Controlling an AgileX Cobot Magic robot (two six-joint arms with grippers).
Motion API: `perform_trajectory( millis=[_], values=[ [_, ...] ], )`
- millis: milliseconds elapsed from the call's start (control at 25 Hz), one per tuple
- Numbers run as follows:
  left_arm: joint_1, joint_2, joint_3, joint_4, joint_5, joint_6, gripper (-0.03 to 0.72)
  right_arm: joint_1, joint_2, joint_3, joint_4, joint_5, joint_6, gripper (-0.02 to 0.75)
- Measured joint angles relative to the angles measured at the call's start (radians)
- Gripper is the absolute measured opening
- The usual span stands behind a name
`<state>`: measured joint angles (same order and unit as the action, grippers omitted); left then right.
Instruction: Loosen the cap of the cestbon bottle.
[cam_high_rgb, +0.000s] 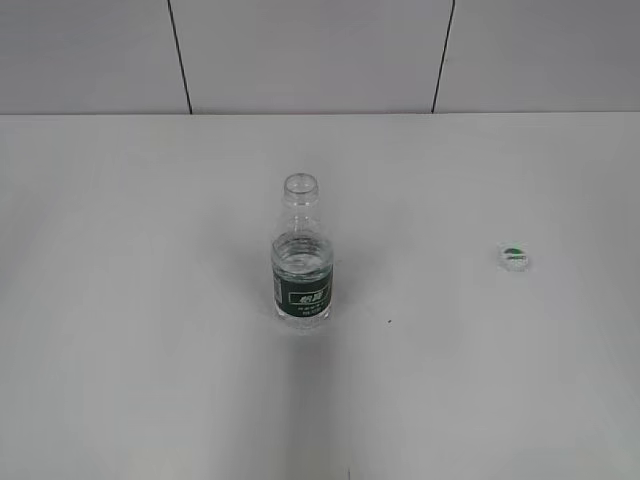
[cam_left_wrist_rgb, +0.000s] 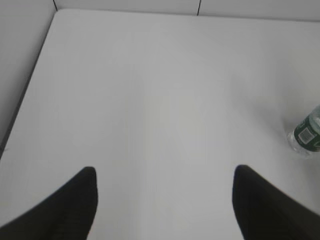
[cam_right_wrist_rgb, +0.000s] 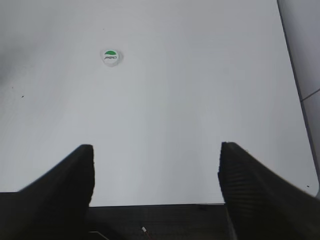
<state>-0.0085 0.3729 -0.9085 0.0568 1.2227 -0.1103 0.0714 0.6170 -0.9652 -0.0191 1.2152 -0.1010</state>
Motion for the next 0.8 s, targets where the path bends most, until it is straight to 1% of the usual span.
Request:
perform_trajectory(
  millis=[200,320,480,640,800],
  values=[
    [0.000,-0.146,0.001,0.000,0.002,0.001,0.506,0.000,-0.134,0.046,0.001,0.003,0.001,0.589],
    [0.000,-0.205,0.024,0.000,0.003,0.003,0.506,0.000,-0.192,0.066,0.001,0.003,0.001,0.589],
    [0.000,-0.270,0.074,0.000,0.004,0.004,0.506,0.000,-0.258,0.107,0.001,-0.004,0.001,0.589],
    [0.000,-0.333,0.148,-0.003,0.004,0.004,0.506,0.000,-0.312,0.174,0.001,-0.024,0.001,0.589],
    [0.000,-0.377,0.193,-0.008,0.007,0.008,0.506,0.000,-0.364,0.238,0.001,-0.050,0.001,0.589]
  ],
)
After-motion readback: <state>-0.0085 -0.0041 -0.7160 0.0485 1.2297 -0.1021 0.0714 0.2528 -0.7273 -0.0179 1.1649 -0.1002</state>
